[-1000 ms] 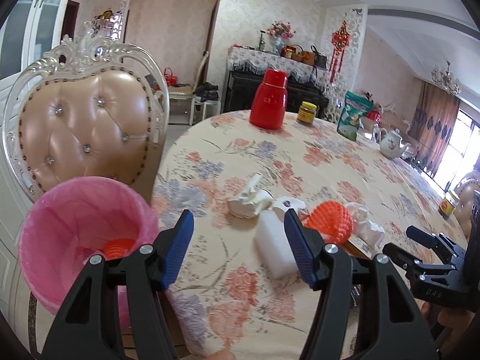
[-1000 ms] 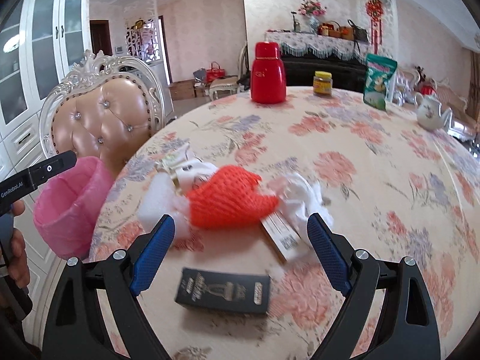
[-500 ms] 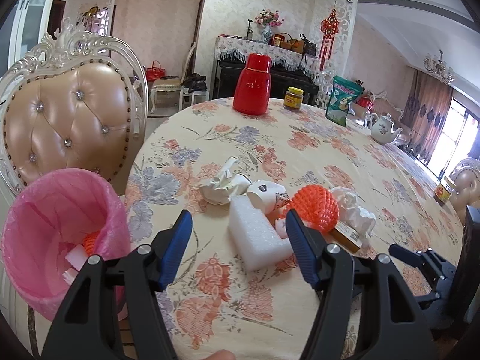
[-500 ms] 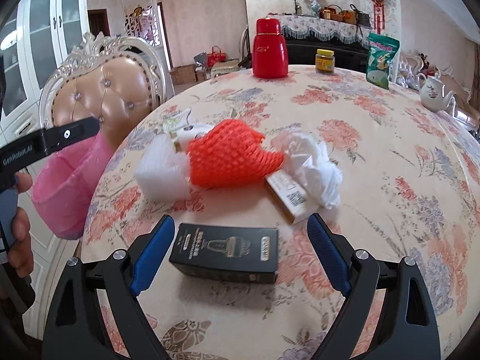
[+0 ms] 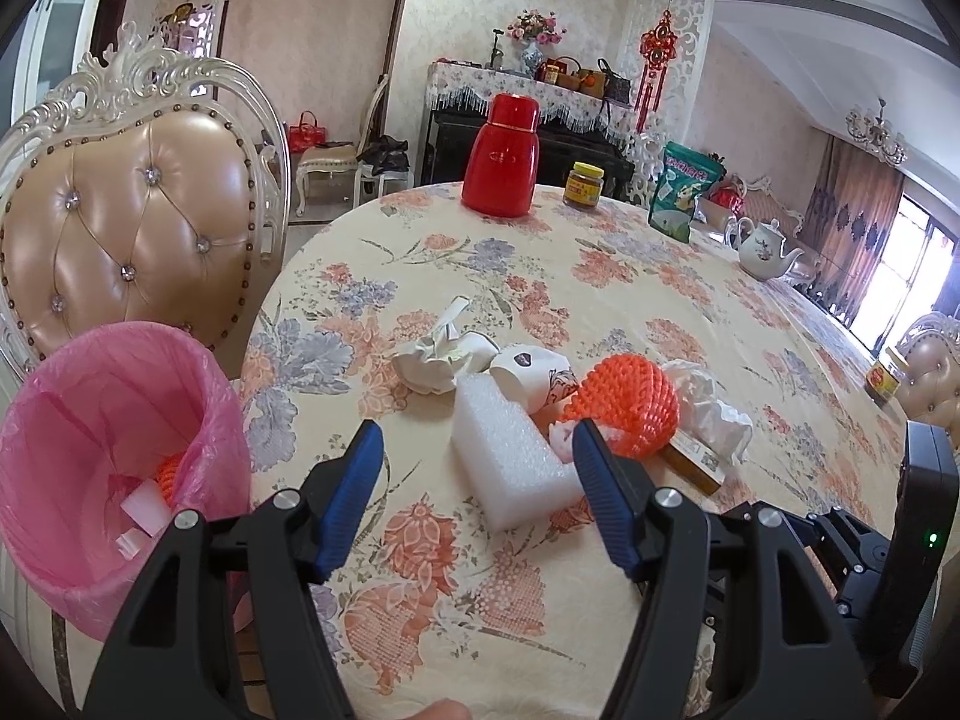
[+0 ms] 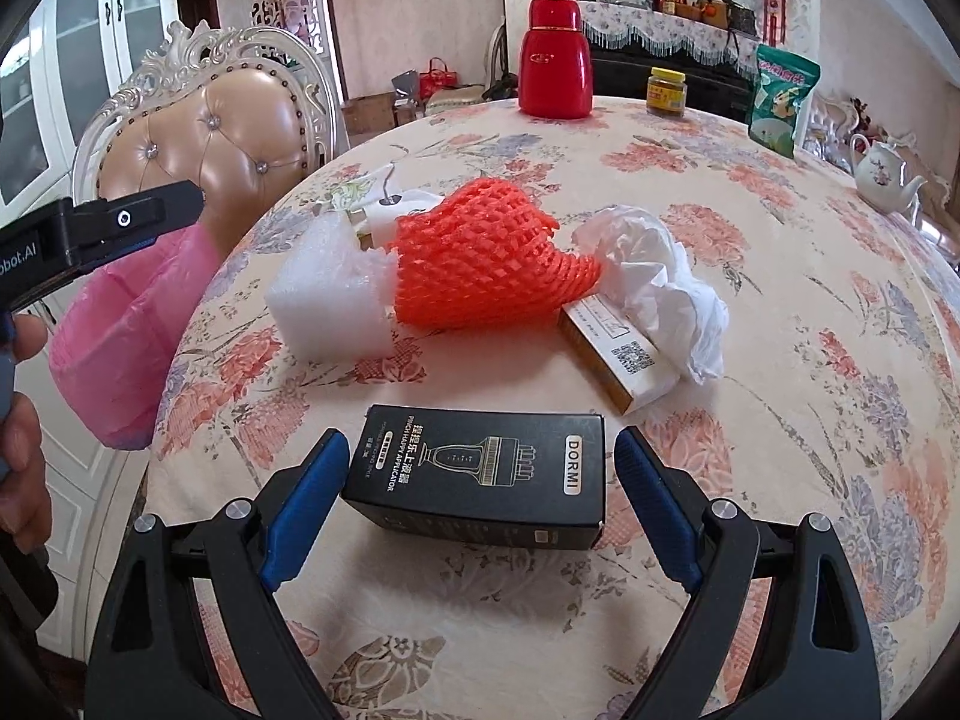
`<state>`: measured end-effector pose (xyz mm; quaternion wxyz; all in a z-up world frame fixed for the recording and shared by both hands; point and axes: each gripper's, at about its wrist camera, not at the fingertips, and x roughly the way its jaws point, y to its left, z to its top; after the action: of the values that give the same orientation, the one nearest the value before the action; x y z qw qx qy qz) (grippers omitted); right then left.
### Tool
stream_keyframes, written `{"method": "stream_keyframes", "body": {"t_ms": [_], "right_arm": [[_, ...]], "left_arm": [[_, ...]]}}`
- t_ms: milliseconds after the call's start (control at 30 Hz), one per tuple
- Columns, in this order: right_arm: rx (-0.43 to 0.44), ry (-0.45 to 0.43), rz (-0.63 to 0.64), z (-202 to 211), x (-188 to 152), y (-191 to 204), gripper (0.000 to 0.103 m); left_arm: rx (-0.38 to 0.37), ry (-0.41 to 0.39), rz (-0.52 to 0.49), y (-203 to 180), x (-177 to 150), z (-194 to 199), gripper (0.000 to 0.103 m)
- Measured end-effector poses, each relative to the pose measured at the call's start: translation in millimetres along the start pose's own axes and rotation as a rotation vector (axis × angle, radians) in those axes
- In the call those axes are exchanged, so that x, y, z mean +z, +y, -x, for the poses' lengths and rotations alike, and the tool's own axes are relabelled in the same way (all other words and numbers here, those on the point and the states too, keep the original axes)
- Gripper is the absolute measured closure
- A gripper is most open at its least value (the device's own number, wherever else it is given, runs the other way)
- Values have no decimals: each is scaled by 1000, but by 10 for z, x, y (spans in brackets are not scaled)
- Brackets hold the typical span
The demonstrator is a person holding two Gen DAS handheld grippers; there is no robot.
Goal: Collect trash
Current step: 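Grasp the black DORMI box with the right tool, then grasp the white L-shaped foam piece with the left tool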
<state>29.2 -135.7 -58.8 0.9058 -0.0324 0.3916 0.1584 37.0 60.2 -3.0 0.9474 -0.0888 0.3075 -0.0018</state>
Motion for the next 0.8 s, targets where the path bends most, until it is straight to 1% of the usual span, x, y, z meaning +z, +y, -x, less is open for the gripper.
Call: {"method": "stream_keyframes", "body": {"t_ms": [100, 167, 400, 500, 600, 800], "right_arm": [[0, -3, 12, 26, -2, 45, 18], [0, -1, 19, 16, -10, 72, 18], [-2, 28, 3, -90, -38, 30, 18], [-8, 18, -7, -86, -36, 4, 18], [-7, 11, -15, -72, -26, -52, 21], [-15, -26, -34, 44, 20, -181, 21]], "left_arm": [[-1, 2, 1, 8, -12, -4, 39], [-4, 2, 5, 7, -9, -6, 36], [-7, 9, -3, -9, -26, -30, 36], [-8, 20, 1, -6, -43, -76, 36], [-11, 28, 1, -20, -47, -126, 36], [-23, 63, -5, -104, -97, -295, 36]]}}
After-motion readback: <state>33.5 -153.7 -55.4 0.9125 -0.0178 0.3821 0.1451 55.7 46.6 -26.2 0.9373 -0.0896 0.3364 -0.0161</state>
